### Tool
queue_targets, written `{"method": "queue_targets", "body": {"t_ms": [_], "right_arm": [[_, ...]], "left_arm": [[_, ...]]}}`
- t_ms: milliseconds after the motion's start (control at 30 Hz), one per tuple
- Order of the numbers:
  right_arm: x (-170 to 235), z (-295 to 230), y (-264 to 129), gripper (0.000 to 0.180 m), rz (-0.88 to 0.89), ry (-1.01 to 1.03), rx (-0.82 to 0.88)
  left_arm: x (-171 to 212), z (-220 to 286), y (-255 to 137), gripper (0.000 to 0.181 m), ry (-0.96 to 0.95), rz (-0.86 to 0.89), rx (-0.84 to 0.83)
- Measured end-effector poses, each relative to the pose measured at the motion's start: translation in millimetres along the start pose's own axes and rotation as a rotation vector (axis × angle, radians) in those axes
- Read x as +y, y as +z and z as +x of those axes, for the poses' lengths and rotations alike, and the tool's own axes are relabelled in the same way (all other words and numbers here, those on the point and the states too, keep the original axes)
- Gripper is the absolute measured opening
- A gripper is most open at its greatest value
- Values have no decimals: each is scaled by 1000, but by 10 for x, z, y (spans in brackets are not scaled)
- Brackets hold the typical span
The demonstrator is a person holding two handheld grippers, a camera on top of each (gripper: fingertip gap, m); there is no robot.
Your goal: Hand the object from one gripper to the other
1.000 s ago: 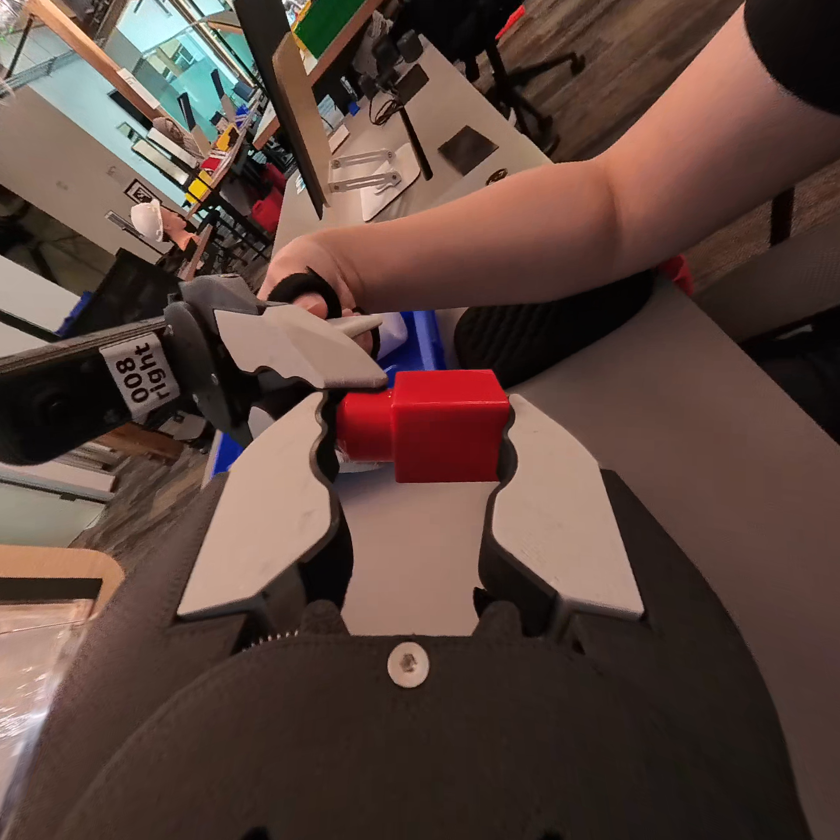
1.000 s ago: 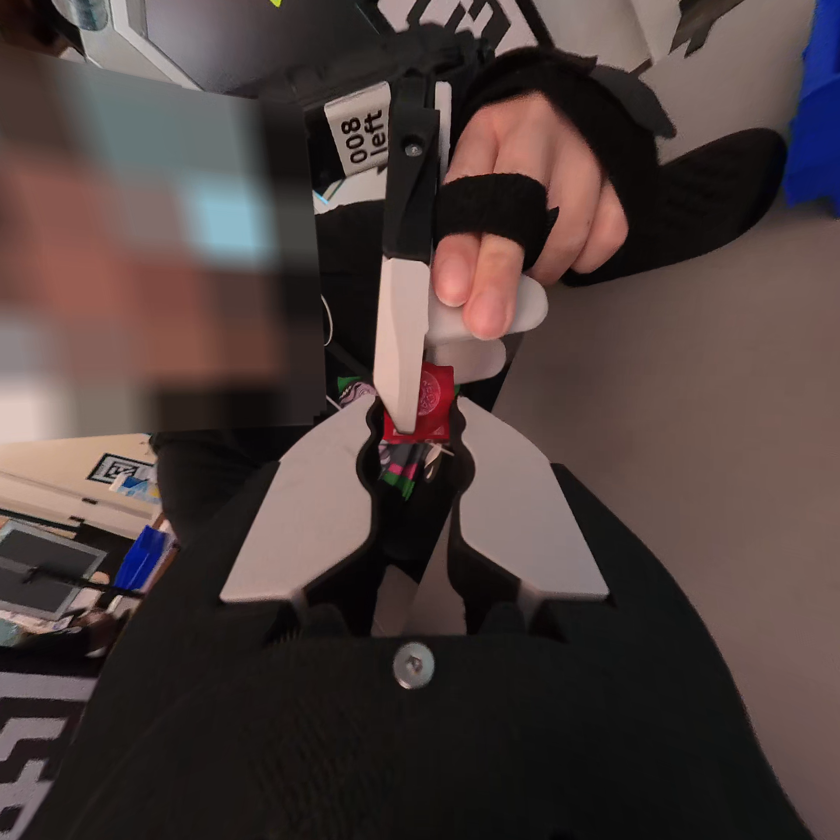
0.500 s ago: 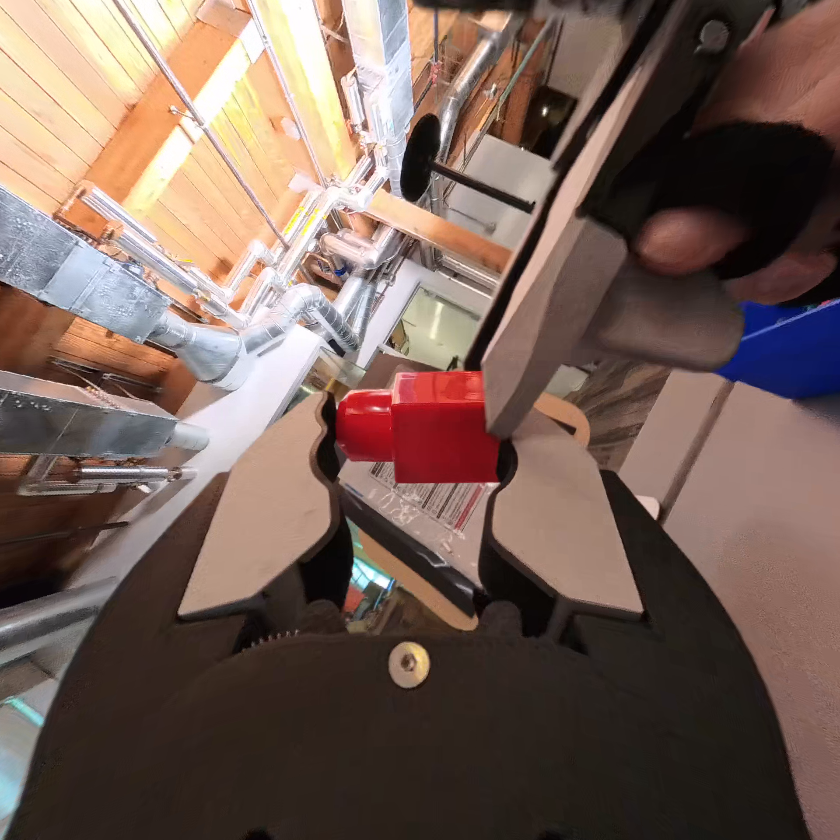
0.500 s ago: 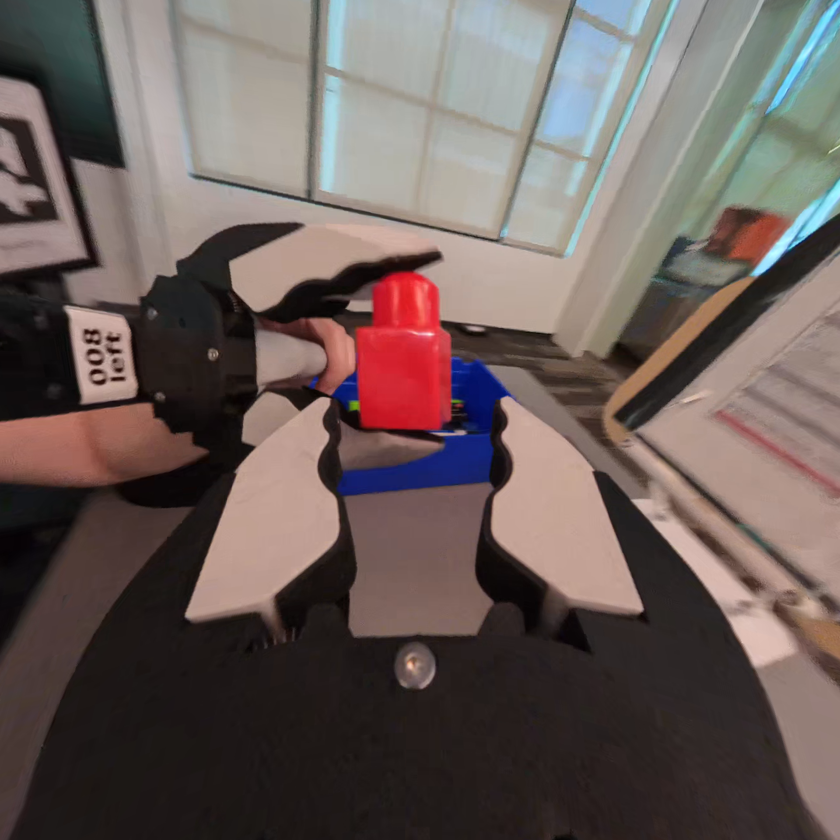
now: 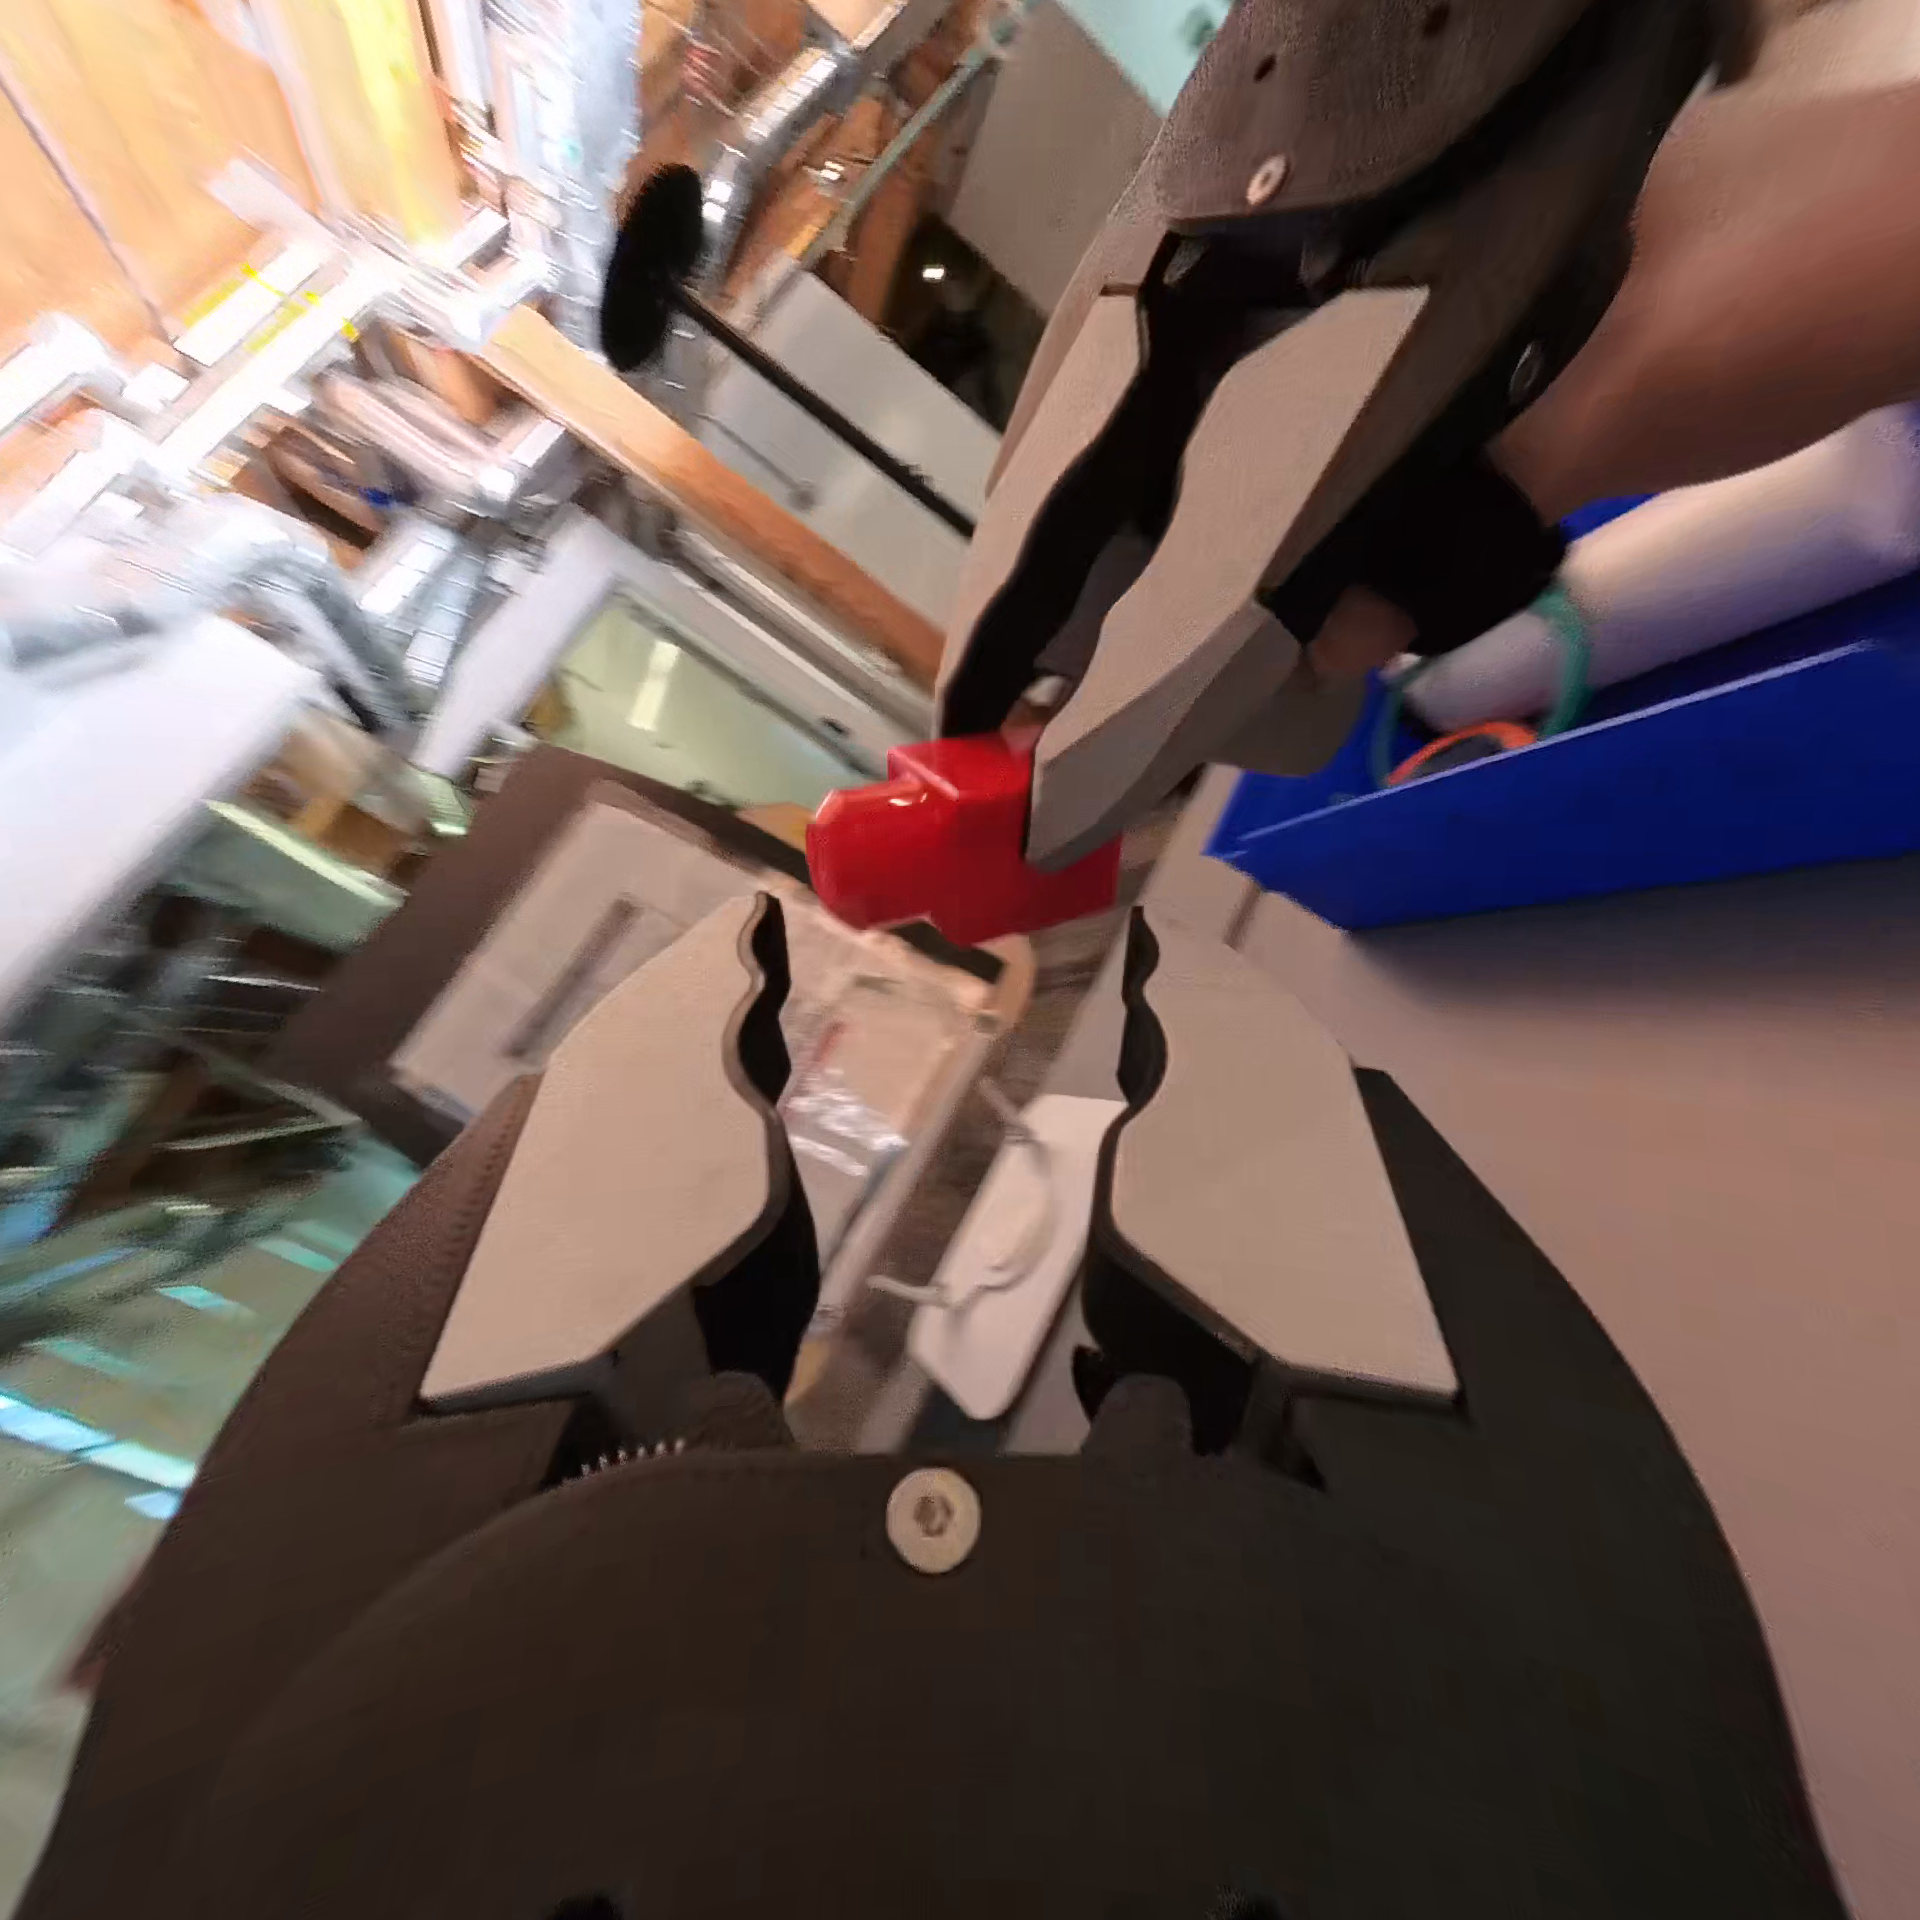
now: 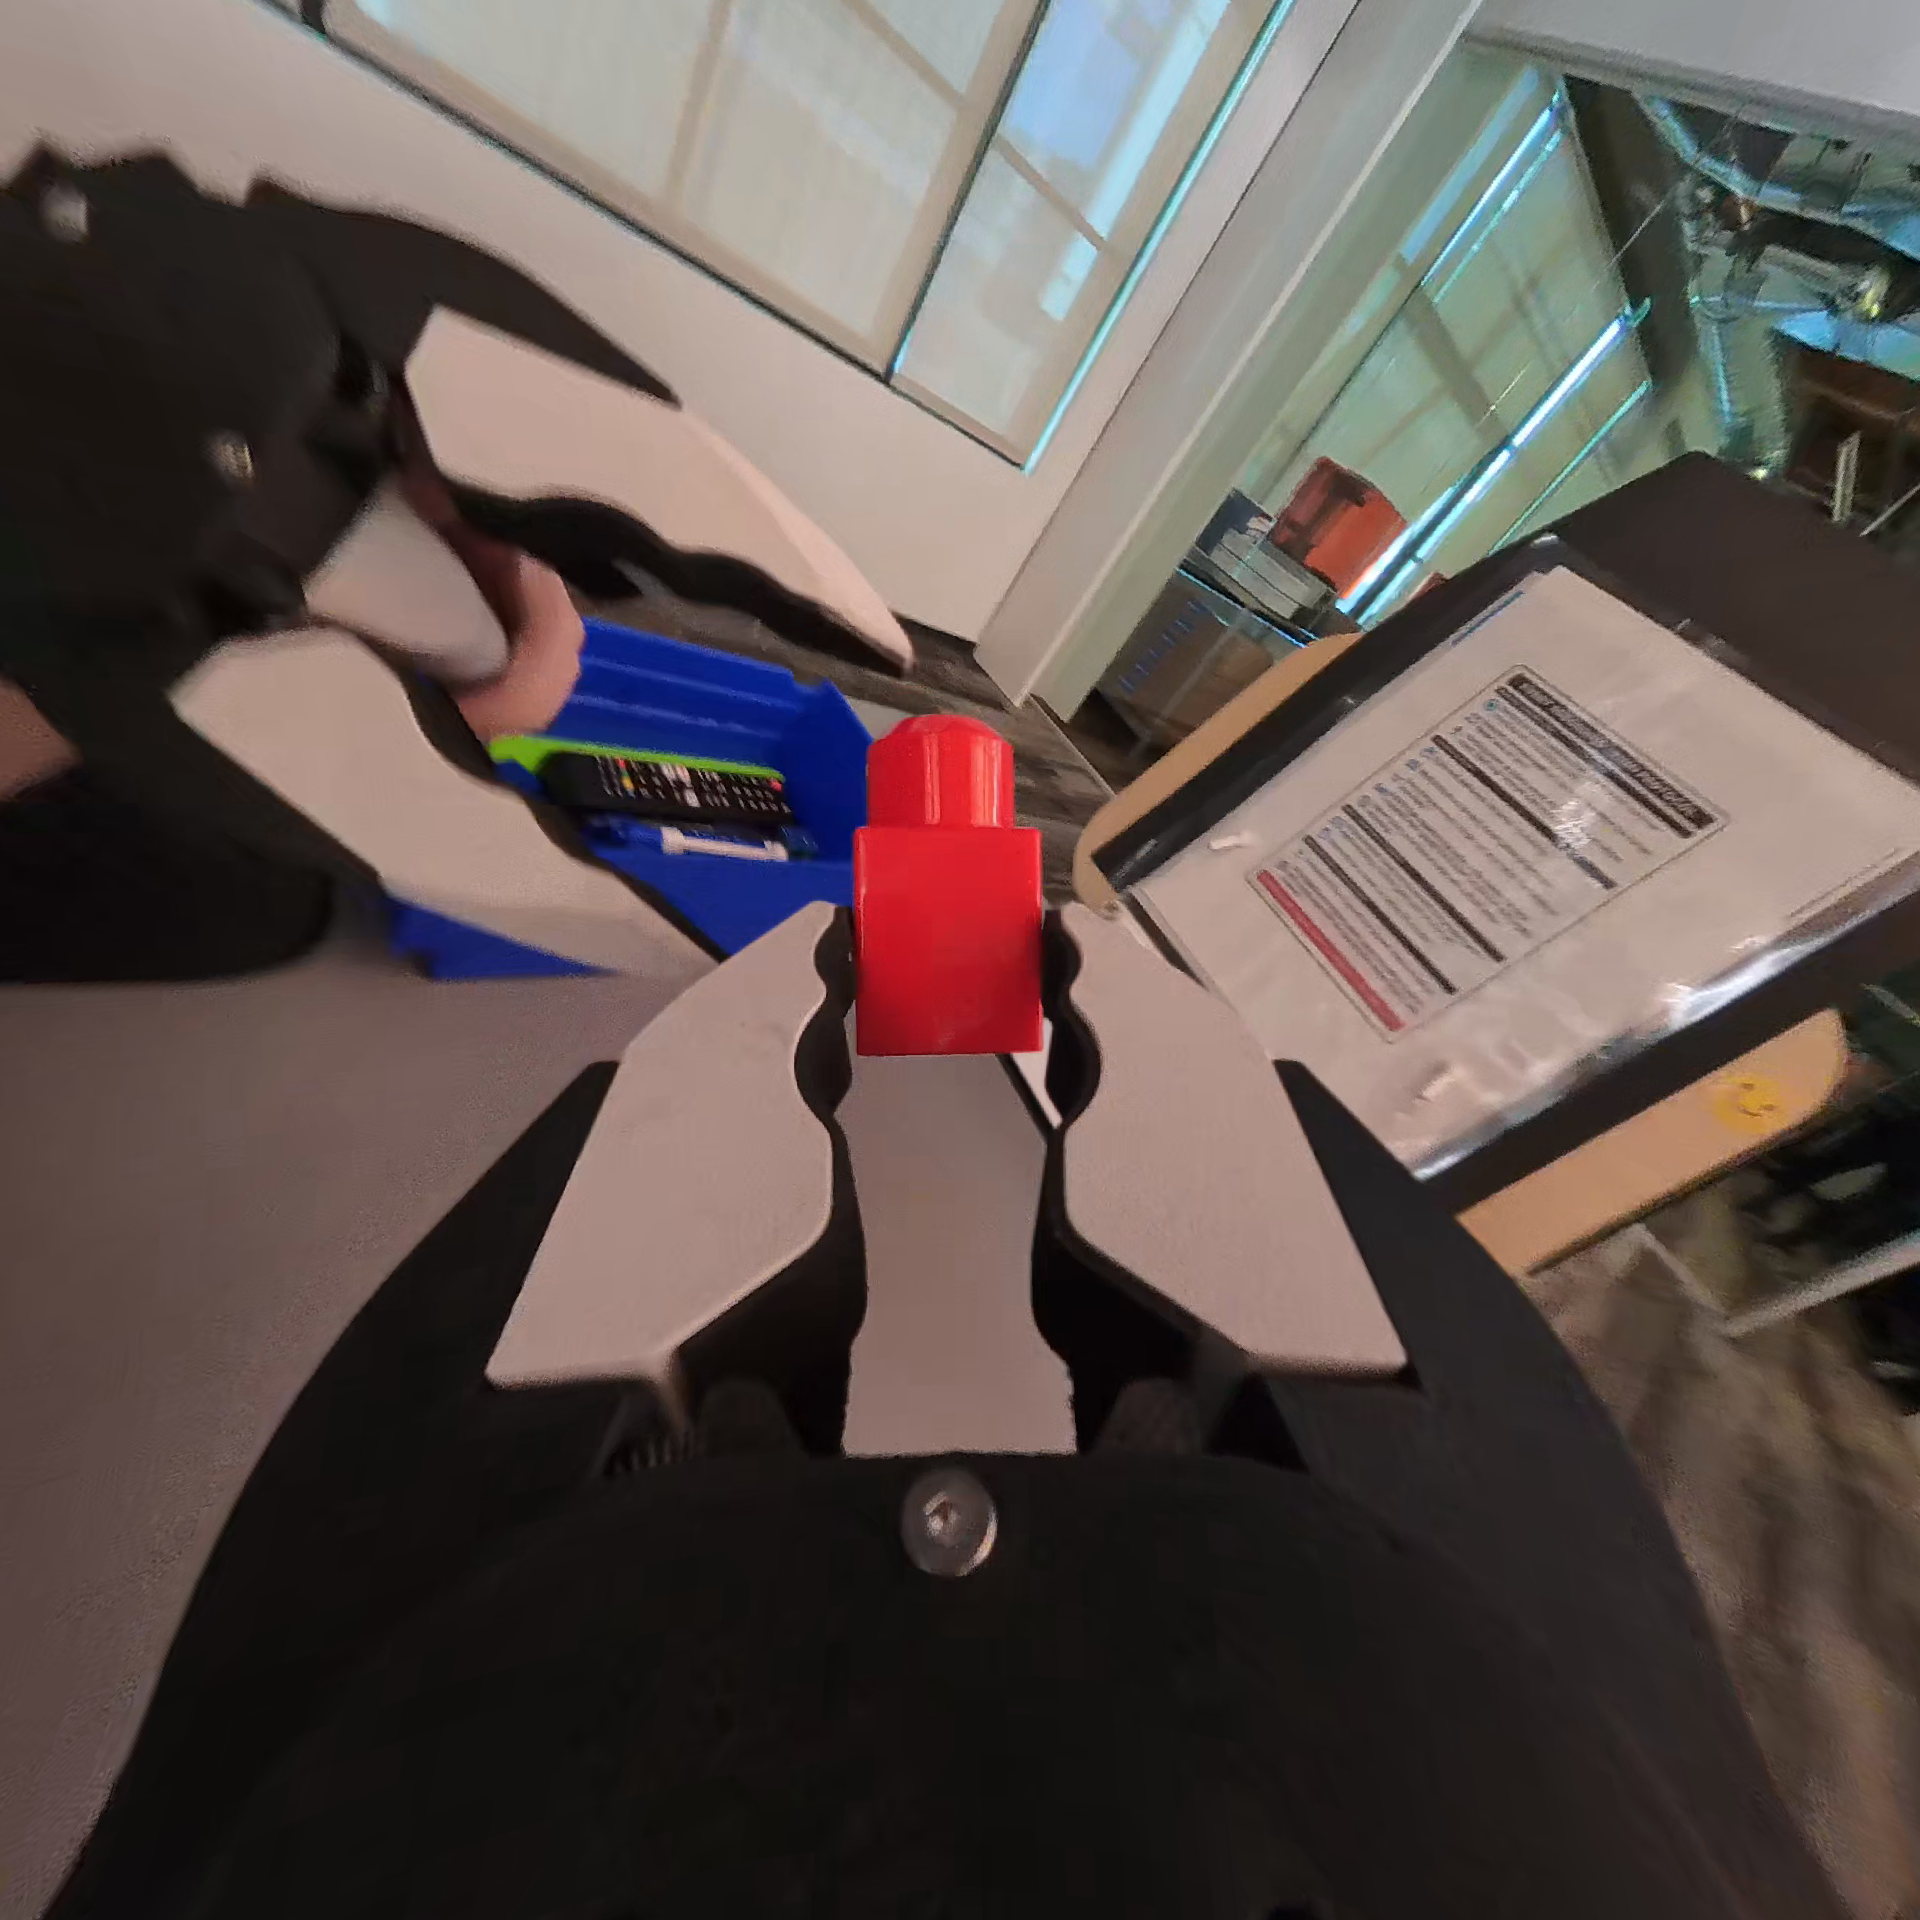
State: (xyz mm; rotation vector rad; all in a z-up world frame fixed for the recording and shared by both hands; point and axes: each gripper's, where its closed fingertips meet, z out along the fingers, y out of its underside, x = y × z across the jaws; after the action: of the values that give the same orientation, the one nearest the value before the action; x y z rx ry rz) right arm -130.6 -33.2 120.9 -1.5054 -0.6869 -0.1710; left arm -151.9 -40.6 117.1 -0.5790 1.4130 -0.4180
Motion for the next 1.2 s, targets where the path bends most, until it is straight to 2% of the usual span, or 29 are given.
{"method": "queue_targets", "body": {"t_ms": [33,100,233,333,500,700,833,933,1000,1100,1133,1200], "right_arm": [[11,-10,-28,35,-3,-43,-17],[-9,-177,-96,35,24,-171,-113],[63,-344,-155,35,-44,-391,-152],[74,-480,-162,35,-57,-474,-196],[146,-597,-138,35,-86,-493,-259],[204,-610,-161,36,-90,-495,-298],[-2,-402,-152,39,62,-480,-149],[-229,-177,-218,42,247,-284,-61],[-382,-80,-278,42,410,15,-128],[-470,154,-289,59,586,529,-238],[-451,197,-261,60,591,616,-248],[-393,173,-195,62,529,561,-203]], "left_arm": [[-5,17,-29,61,-56,11,56],[-28,52,-76,58,-117,40,132],[-4,281,-126,52,-77,38,276],[-24,450,-136,48,-62,45,352],[30,513,-121,36,9,24,355],[28,587,-102,33,51,26,373],[-40,341,-72,33,52,54,233],[-142,-24,-88,33,56,116,-1],[-211,-244,-134,33,44,165,-163],[-241,-410,-179,33,10,201,-314],[-208,-410,-156,33,42,171,-335],[-130,-377,-101,33,175,95,-374]]}}
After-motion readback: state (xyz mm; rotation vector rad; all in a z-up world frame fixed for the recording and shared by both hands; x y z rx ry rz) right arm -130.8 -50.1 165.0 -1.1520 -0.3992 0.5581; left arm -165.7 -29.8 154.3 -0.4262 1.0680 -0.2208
